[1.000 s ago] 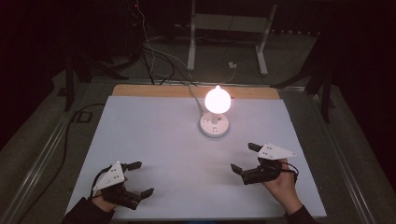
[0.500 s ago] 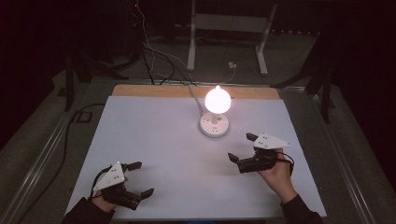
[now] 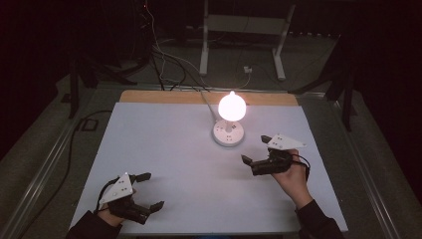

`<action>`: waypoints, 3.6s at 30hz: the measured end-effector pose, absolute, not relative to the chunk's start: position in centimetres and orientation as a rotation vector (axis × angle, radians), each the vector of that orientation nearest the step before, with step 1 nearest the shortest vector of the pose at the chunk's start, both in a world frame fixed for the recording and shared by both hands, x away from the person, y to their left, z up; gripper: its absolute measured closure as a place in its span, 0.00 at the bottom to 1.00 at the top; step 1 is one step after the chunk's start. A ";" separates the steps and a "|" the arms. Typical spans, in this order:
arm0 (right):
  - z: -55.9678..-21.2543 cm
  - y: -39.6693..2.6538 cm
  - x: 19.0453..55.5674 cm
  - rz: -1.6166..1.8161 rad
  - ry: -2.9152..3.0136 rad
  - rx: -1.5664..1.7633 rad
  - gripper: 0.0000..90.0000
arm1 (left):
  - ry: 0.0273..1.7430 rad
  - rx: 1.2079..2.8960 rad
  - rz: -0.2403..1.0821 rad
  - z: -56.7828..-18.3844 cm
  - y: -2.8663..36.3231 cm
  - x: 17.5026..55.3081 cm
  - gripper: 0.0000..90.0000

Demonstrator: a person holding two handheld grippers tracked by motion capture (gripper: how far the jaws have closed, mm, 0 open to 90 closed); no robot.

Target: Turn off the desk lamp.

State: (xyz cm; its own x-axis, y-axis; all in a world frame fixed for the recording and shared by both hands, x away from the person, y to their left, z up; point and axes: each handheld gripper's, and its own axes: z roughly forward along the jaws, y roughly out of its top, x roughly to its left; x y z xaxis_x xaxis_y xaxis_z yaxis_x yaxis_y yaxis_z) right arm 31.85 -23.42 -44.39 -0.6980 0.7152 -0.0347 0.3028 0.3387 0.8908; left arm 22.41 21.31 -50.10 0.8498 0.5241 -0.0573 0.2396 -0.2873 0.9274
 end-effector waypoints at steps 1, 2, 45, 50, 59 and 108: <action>-44.5 -23.4 32.0 1.309 2.188 0.893 0.00 | 0.571 1.874 0.308 -50.1 21.3 22.4 0.00; -44.6 -23.3 32.1 1.303 2.189 0.895 0.00 | 0.572 1.874 0.307 -50.1 21.3 22.4 0.00; -48.0 -22.0 41.1 1.232 2.060 1.244 0.17 | 0.579 1.873 0.303 -50.1 21.4 22.4 0.00; -48.3 -21.8 41.6 1.214 2.039 1.281 0.41 | 0.579 1.872 0.304 -50.1 21.4 22.3 0.00; -48.5 -21.5 42.2 1.171 2.018 1.291 0.74 | 0.578 1.868 0.302 -50.0 21.4 22.3 0.00; -51.1 -19.6 43.2 1.073 2.107 1.212 1.00 | 0.579 1.876 0.299 -50.2 21.3 22.4 0.00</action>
